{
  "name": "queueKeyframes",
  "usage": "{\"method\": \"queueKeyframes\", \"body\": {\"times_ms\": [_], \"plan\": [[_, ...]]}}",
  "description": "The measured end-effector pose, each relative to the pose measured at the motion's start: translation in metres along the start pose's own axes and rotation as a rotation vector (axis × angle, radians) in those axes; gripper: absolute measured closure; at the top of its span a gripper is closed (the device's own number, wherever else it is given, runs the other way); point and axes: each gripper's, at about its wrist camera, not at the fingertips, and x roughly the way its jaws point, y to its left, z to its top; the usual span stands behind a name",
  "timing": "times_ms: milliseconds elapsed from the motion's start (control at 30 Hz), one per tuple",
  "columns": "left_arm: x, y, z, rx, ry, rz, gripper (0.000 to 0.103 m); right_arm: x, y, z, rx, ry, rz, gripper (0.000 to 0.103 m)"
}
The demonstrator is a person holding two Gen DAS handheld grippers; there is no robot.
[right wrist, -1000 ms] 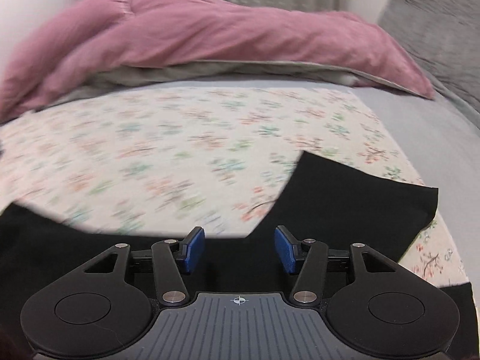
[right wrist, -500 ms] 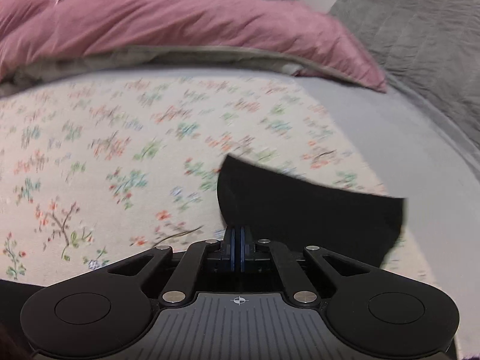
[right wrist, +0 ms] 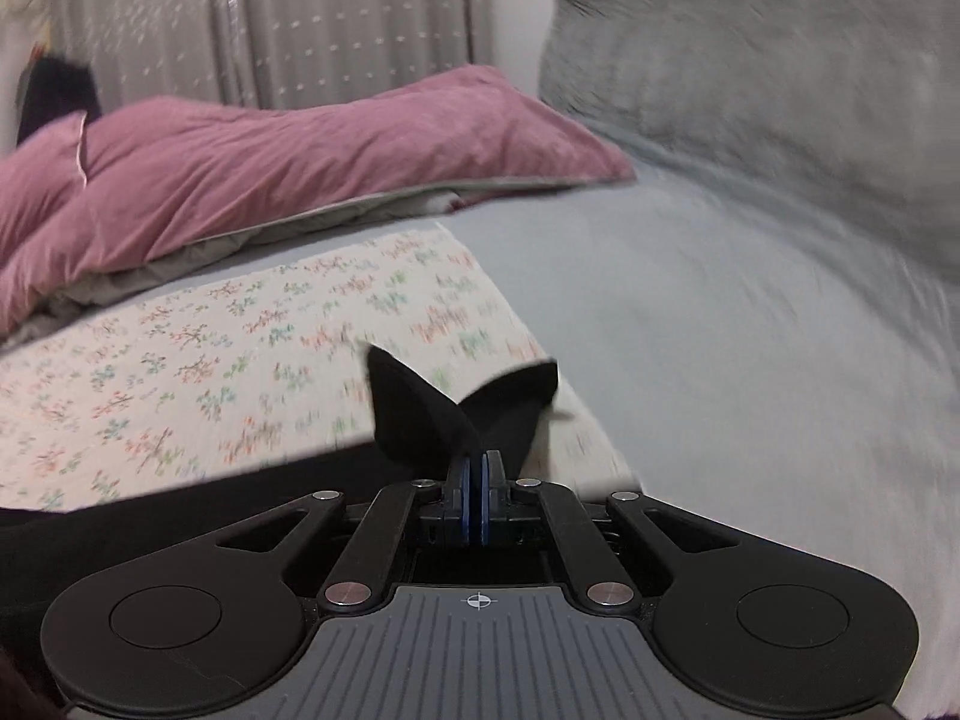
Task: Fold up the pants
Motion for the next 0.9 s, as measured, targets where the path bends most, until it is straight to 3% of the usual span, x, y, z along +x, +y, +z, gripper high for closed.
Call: {"method": "queueKeyframes", "body": {"times_ms": [100,200,300,333,400,467,533,700,767,800,900], "plan": [[-0.001,0.012,0.0,-0.011,0.036,0.024,0.1,-0.008,-0.018,-0.034,0.051,0.041,0.015,0.102],[0.008,0.024,-0.003,-0.024,0.122,0.018,0.1,-0.011,-0.027,-0.065,0.06,0.082,0.008,0.102],[0.014,0.046,-0.006,-0.097,0.162,-0.078,0.096,-0.004,-0.032,-0.086,0.053,0.121,-0.004,0.1],[0.014,0.054,-0.008,-0.13,0.155,-0.106,0.09,-0.001,-0.032,-0.091,0.043,0.124,0.0,0.099],[0.011,0.067,-0.009,-0.199,0.143,-0.162,0.085,-0.005,-0.03,-0.096,0.015,0.088,0.014,0.09],[0.01,0.073,-0.008,-0.23,0.123,-0.22,0.08,-0.01,-0.027,-0.097,-0.003,0.047,0.046,0.088],[0.012,0.071,-0.007,-0.215,0.117,-0.205,0.073,-0.011,-0.029,-0.099,0.011,0.027,0.065,0.079],[0.033,0.067,-0.002,-0.197,0.154,-0.166,0.073,-0.015,-0.025,-0.098,0.007,-0.011,0.063,0.052],[0.038,0.064,-0.001,-0.193,0.15,-0.159,0.073,-0.017,-0.024,-0.098,-0.004,-0.029,0.056,0.05],[0.038,0.062,0.0,-0.167,0.14,-0.145,0.093,-0.017,-0.023,-0.098,-0.009,-0.033,0.049,0.049],[0.028,0.047,-0.001,-0.054,0.066,-0.037,0.092,-0.017,-0.022,-0.097,-0.014,-0.039,0.029,0.049]]}}
